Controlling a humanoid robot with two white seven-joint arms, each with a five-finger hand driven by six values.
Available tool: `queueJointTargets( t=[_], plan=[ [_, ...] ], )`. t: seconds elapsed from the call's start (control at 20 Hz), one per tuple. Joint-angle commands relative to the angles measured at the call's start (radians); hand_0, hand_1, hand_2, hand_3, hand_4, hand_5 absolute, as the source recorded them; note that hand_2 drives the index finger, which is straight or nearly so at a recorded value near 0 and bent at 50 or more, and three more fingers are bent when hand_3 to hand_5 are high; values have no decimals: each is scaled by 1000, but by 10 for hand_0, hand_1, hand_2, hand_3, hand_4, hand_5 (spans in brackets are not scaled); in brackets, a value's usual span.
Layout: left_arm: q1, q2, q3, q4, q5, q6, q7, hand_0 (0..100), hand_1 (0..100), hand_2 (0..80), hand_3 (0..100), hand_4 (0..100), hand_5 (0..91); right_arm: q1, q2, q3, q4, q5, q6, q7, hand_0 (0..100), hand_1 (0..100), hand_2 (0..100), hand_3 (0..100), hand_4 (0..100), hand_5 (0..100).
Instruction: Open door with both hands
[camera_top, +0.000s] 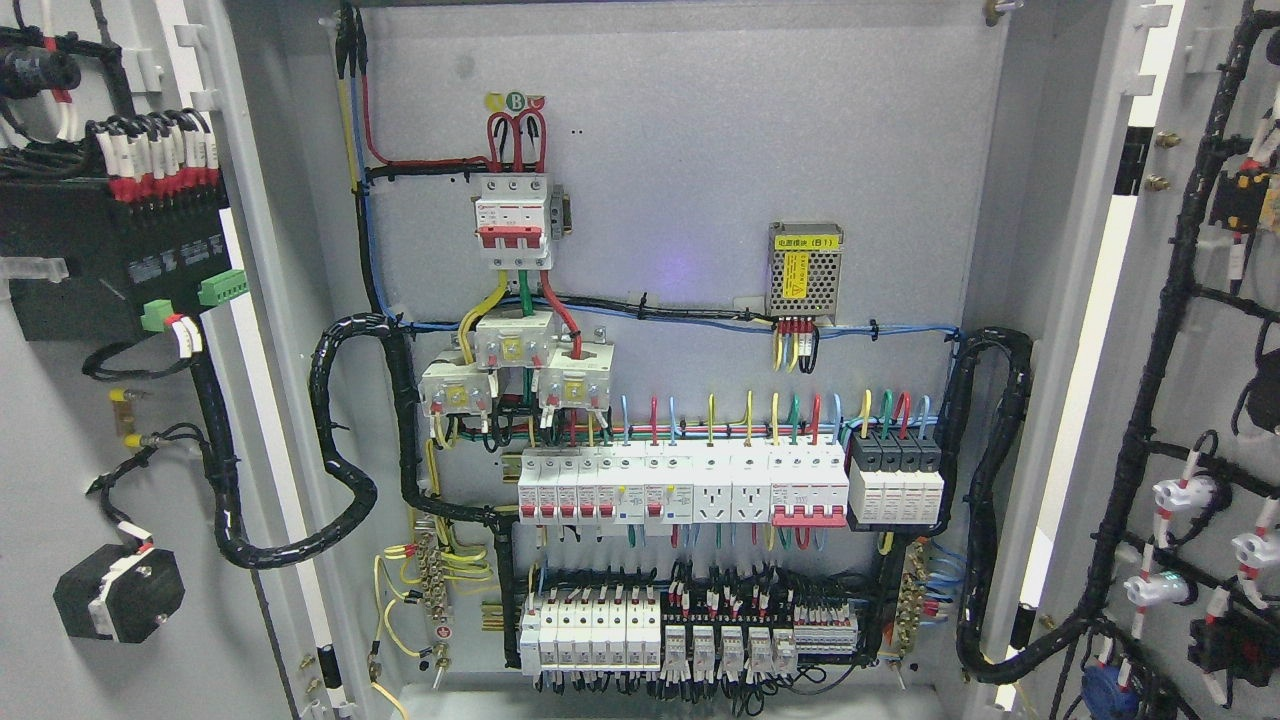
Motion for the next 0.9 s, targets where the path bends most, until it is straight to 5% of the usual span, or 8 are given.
queueJointTargets(
  t=[0.0, 0.85],
  plan=[
    [-35, 32, 76, 113, 17, -712, 2, 0, 0, 0, 0, 31, 0, 12, 1, -39, 17, -13, 1, 1, 106, 0, 0, 0, 0, 0],
    [-120, 83, 145, 203, 86, -489, 4, 0, 0, 0, 0, 30, 0, 21, 4, -68, 40, -43, 1, 1, 107, 0, 0, 0, 0, 0]
  ],
)
